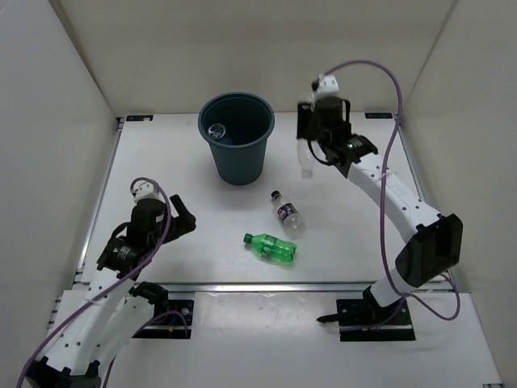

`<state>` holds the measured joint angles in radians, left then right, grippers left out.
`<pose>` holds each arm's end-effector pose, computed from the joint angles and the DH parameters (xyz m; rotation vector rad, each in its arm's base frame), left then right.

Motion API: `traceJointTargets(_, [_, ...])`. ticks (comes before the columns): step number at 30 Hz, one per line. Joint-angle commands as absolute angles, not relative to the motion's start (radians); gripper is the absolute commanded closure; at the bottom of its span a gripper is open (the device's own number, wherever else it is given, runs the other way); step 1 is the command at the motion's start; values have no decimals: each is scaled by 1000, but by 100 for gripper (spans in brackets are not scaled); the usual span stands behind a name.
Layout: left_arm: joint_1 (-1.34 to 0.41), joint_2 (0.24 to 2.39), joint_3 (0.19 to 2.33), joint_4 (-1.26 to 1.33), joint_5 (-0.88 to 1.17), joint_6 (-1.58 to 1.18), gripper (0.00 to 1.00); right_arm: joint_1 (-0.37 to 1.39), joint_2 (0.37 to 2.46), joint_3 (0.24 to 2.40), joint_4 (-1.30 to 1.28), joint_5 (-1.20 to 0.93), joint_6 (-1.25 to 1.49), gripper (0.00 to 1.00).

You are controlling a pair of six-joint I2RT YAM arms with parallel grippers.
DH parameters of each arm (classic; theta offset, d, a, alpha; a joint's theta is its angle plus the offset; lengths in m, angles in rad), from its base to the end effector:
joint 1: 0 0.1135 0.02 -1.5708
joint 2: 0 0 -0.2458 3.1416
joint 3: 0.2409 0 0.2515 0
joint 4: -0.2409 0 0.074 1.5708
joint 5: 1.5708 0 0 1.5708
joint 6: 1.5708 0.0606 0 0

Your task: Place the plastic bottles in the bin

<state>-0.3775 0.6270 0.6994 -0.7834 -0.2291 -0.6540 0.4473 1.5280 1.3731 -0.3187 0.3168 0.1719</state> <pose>0.1547 -0.0466 0.2484 -0.4319 2.2342 -0.2864 0.3482 0.1461 0.3207 -0.0815 2.0181 0.0685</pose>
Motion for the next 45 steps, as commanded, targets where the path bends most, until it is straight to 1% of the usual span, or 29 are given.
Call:
traceJointTargets(1, [-365, 630, 672, -796, -167, -640, 1, 552, 1621, 1669, -172, 310, -23, 83])
traceJointTargets(2, [-362, 624, 670, -798, -166, -637, 1, 563, 1656, 1724, -175, 301, -44, 82])
traceJointTargets(4, [-371, 630, 652, -793, -152, -644, 1, 606, 1753, 1917, -151, 238, -51, 80])
traceJointTargets(6, [-380, 629, 654, -789, -127, -646, 1, 624, 1885, 2045, -134, 210, -72, 79])
traceJointTargets(8, [-400, 638, 650, -790, -114, -656, 2, 647, 1995, 2242, -152, 178, -86, 81])
traceJointTargets(10, [-410, 646, 643, -787, -95, -657, 1, 652, 2106, 2321, -147, 160, -68, 80])
traceJointTargets(12, [-408, 650, 638, -801, -83, -653, 1, 644, 2135, 2318, -100, 117, -34, 76])
traceJointTargets(13, [-416, 661, 643, -808, -74, -650, 1, 646, 2147, 2319, -86, 89, -37, 73])
traceJointTargets(14, [-419, 664, 641, -814, -77, -650, 1, 637, 2164, 2328, -81, 81, -35, 63])
traceJointTargets(16, [-430, 678, 643, -822, -65, -631, 1, 638, 2167, 2321, -63, 33, -47, 52])
traceJointTargets(17, [-433, 692, 652, -836, -75, -629, 1, 635, 2168, 2319, -64, 11, -46, 40])
traceJointTargets(18, [-437, 709, 653, -839, -68, -612, 1, 632, 2166, 2315, -55, -26, -46, 33])
traceJointTargets(21, [-443, 748, 673, -841, -51, -583, 2, 630, 2141, 2306, -55, -32, -58, 22])
traceJointTargets(22, [-462, 756, 673, -822, -37, -565, 2, 634, 2132, 2309, -57, -25, -61, 20])
traceJointTargets(24, [-483, 762, 672, -775, -5, -525, 1, 624, 2096, 2304, -81, -47, -66, 11])
traceJointTargets(25, [-495, 771, 673, -763, 9, -497, 2, 624, 2082, 2295, -104, -55, -71, 9])
traceJointTargets(26, [-503, 788, 678, -749, 43, -479, 1, 627, 2050, 2278, -118, -75, -71, 5])
traceJointTargets(28, [-518, 830, 701, -720, 107, -408, 1, 612, 1996, 2246, -185, -94, -64, 1])
traceJointTargets(31, [-558, 902, 727, -643, 231, -358, 2, 601, 1861, 2116, -268, -109, -64, 1])
traceJointTargets(33, [-596, 960, 774, -580, 250, -354, 1, 609, 1707, 1906, -284, -69, -77, 1])
traceJointTargets(34, [-632, 1004, 807, -546, 247, -344, 2, 618, 1609, 1761, -270, -10, -87, 0])
traceJointTargets(35, [-644, 1031, 830, -532, 233, -363, 1, 617, 1556, 1679, -243, 27, -78, 0])
traceJointTargets(36, [-661, 1081, 874, -517, 186, -379, 1, 614, 1454, 1543, -220, 67, -60, 1])
traceJointTargets(37, [-654, 1148, 920, -503, 189, -415, 1, 601, 1365, 1432, -206, 96, -45, 1])
traceJointTargets(39, [-655, 1246, 975, -476, 174, -481, 2, 545, 1252, 1324, -247, 132, 82, 1])
traceJointTargets(41, [-707, 1355, 1028, -425, 132, -558, 1, 479, 1165, 1243, -323, 149, 144, 0])
traceJointTargets(42, [-721, 1385, 1069, -417, 59, -581, 1, 442, 1108, 1186, -342, 173, 155, 1])
traceJointTargets(44, [-779, 1524, 1150, -431, -27, -584, 1, 372, 1023, 1083, -373, 225, 182, 1])
traceJointTargets(45, [-787, 1567, 1226, -467, -49, -604, 1, 350, 976, 1069, -394, 225, 193, 0])
